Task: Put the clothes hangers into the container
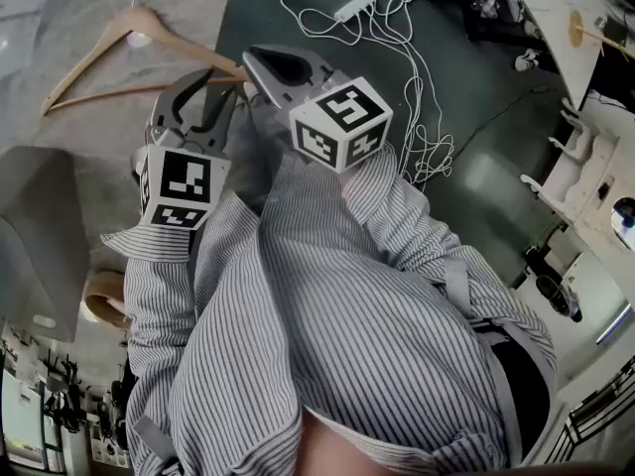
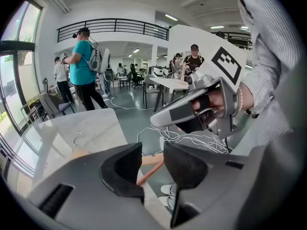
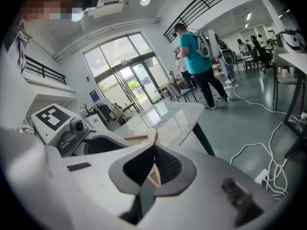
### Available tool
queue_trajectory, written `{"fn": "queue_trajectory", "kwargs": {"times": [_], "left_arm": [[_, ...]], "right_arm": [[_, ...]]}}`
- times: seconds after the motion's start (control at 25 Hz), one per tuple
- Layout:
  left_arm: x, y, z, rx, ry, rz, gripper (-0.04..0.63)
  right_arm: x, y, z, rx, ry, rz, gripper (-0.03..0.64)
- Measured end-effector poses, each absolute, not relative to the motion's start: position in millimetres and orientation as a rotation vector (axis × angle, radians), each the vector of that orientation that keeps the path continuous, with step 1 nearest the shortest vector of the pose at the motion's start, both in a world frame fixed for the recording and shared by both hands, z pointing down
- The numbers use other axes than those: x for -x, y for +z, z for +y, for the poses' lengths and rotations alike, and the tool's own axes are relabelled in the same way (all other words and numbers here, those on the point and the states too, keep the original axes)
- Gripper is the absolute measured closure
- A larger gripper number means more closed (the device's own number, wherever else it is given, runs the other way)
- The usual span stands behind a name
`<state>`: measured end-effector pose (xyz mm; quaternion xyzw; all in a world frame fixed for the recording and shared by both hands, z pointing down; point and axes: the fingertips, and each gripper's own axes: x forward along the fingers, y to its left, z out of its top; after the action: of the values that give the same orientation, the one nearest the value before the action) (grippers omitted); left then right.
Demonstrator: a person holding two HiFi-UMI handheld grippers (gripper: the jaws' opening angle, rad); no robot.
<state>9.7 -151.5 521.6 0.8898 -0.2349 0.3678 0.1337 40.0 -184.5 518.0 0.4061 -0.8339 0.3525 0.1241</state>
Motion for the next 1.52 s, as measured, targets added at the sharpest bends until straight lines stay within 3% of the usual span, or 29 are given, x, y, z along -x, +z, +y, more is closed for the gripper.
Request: {"fn": "queue_trajectory", "kwargs": {"times": [1.52], "left_arm": [[-11.2, 613.2, -132.1, -2.598, 1.692, -0.312, 0.468]], "right_arm": [[-59.6, 576.3, -151.8, -1.253, 1.234, -2.328, 0.601]]}}
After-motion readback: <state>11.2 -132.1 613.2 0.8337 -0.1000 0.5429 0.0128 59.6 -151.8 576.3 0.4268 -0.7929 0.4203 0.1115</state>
